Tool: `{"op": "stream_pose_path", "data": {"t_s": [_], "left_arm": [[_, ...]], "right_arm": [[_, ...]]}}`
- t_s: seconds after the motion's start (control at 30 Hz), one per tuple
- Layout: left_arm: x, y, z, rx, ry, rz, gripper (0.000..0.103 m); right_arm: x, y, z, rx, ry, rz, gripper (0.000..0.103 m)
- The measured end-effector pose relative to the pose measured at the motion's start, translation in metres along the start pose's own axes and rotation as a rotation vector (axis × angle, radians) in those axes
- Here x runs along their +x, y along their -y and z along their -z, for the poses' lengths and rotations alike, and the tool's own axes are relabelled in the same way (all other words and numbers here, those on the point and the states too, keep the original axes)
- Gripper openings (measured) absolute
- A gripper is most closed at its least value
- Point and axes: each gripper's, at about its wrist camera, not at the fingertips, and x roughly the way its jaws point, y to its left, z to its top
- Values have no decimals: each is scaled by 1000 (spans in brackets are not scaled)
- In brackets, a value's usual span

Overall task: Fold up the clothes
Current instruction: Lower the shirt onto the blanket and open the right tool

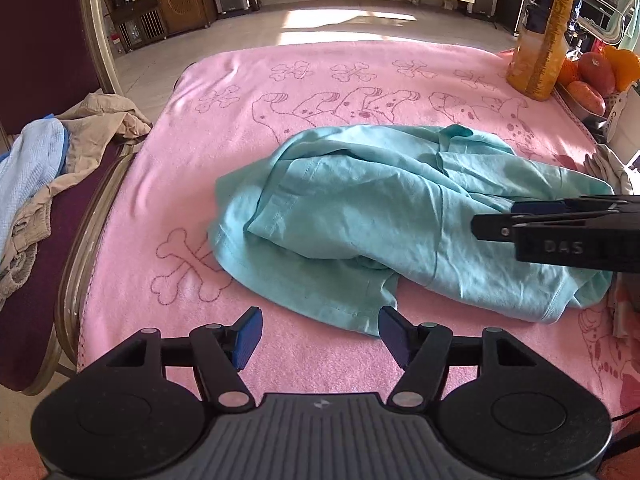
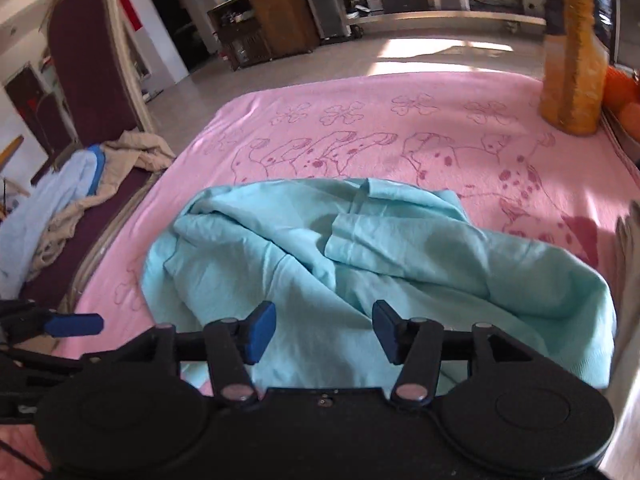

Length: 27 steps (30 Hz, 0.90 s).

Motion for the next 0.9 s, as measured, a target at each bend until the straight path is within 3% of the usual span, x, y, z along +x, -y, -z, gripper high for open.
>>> {"op": "stream_pose_path", "data": {"t_s": [0.07, 0.2, 0.3, 0.4, 0.43, 0.47, 0.53, 0.6, 0.7, 0.8, 0.9], "left_arm": [[1, -1, 3, 19, -2, 6, 64], [0, 0, 2, 46, 19, 29, 60], [2, 4, -4, 39, 20, 68, 58], [8, 10, -13, 8, 10, 139, 57], [9, 12, -16, -7, 20, 168, 56], [11, 14, -19, -20, 33, 191, 56], [17, 21, -27, -45, 48, 226, 48], [24, 28, -32, -62, 43, 247, 43], [28, 35, -33, -73, 48, 274, 43], [33, 33, -35, -98, 58, 265, 45], [45, 29, -41, -116, 73, 226, 45]], "right_arm": [[-2, 3, -6, 24, 21, -18, 2], [-6, 13, -17, 92, 67, -49, 2], [-13, 54, -29, 322, 123, -19, 3], [1, 93, -23, 484, 52, 85, 17], [3, 103, -22, 529, 38, 107, 17], [-1, 106, -21, 555, 46, 98, 18], [-12, 109, -19, 604, 64, 77, 33], [-29, 104, -18, 619, 82, 10, 34], [-42, 89, -13, 563, 43, -96, 34], [-47, 78, 0, 495, -24, -118, 34], [-47, 78, 19, 505, -99, -161, 34]]}}
